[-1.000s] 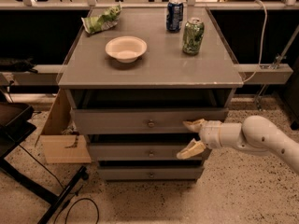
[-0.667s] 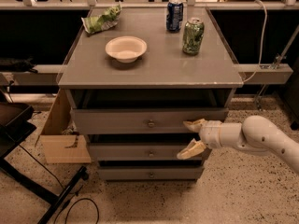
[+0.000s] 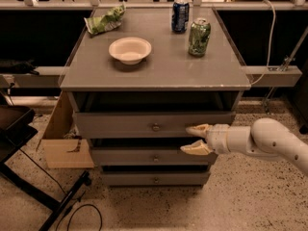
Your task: Close top drawer
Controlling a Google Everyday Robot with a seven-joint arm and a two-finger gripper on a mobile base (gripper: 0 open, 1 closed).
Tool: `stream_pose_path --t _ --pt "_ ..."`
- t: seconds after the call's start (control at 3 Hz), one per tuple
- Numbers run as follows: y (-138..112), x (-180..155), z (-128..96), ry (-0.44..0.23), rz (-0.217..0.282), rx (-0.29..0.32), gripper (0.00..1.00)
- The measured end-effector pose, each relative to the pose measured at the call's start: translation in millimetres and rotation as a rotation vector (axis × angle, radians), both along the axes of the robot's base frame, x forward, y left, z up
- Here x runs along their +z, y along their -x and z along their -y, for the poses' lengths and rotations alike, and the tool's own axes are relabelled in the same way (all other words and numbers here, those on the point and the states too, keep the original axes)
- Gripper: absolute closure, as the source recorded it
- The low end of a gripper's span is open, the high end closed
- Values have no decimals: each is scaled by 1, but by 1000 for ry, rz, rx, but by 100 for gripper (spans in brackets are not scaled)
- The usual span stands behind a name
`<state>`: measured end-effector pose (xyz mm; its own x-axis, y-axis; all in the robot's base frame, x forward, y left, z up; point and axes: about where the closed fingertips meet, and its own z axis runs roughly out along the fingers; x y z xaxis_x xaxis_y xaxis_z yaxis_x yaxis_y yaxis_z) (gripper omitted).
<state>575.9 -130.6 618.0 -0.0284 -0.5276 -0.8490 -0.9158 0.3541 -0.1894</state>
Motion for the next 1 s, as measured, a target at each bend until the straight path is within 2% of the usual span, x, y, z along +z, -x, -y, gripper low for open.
stream_pose_path --t 0.33,0.67,1.0 --pt "43 28 0 115 10 51 66" --pt "97 62 4 265 -19 131 89" --pt "143 112 14 425 -47 170 100"
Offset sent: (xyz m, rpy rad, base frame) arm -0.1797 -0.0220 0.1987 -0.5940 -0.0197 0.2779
